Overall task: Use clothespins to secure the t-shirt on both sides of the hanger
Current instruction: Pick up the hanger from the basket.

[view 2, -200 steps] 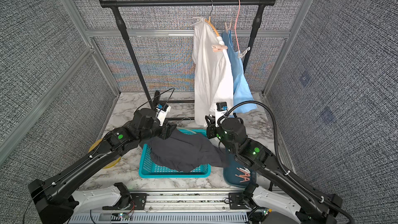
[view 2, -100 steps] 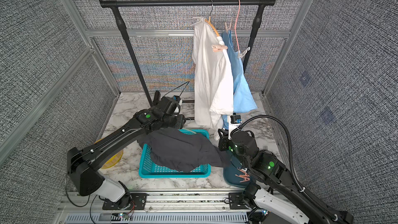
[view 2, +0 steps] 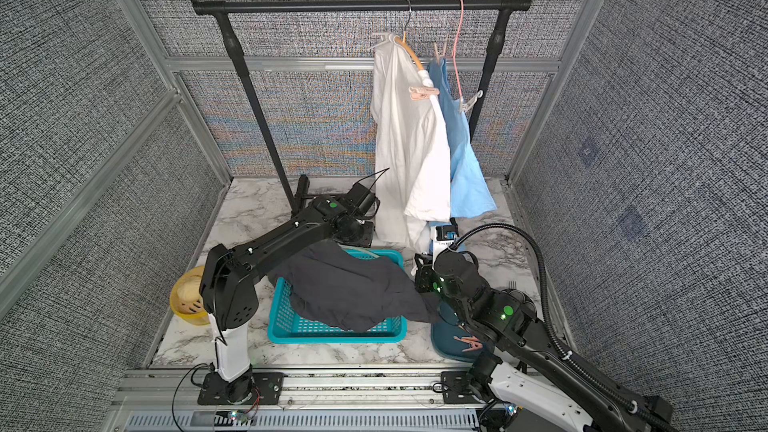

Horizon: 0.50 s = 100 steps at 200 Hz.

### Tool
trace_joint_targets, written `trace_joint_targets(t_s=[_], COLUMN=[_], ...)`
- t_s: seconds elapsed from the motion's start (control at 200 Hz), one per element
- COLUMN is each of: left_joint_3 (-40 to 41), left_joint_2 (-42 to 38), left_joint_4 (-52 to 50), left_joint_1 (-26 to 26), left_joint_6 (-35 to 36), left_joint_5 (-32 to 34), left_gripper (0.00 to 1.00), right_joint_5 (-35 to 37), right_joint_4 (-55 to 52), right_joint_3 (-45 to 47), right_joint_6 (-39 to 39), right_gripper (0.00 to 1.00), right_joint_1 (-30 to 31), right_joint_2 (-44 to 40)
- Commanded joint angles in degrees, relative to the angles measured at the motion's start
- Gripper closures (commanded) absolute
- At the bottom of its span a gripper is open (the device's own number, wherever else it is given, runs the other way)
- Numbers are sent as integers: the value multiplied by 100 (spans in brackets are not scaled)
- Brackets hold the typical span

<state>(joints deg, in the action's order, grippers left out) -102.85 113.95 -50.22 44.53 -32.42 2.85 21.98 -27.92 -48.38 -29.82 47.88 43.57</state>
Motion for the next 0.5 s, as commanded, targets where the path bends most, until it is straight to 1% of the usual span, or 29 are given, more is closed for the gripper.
trace_joint_targets(t_s=[0.0,0.16,0.33,0.35,0.39,0.45,0.495], left_joint_3=[-211,-447,-423,-407,-361,-250,-138], left_joint_2=[297,663,731,729,712,665,571], left_joint_4=[216,180,186,195,232,375,528], left_joint_1=[-6,-3,-6,1,1,-5,-1], left_joint_6=[8,162,248,254,254,279,316], left_joint_5=[40,422,603,603,589,409,269], left_gripper=[52,52,52,53,59,65,72], right_joint_5=[-31,-26,-92,-98,-125,-169,-184], right_joint_4=[202,250,290,302,345,425,483], right_joint_3=[41,118,135,138,149,171,195], right_joint_6=[-25,-23,-11,-7,-7,52,80], right_gripper=[100,100,100,100,100,100,100], right_joint_1=[2,1,2,2,3,2,2], right_joint_2=[-38,-65,-7,1,12,34,46])
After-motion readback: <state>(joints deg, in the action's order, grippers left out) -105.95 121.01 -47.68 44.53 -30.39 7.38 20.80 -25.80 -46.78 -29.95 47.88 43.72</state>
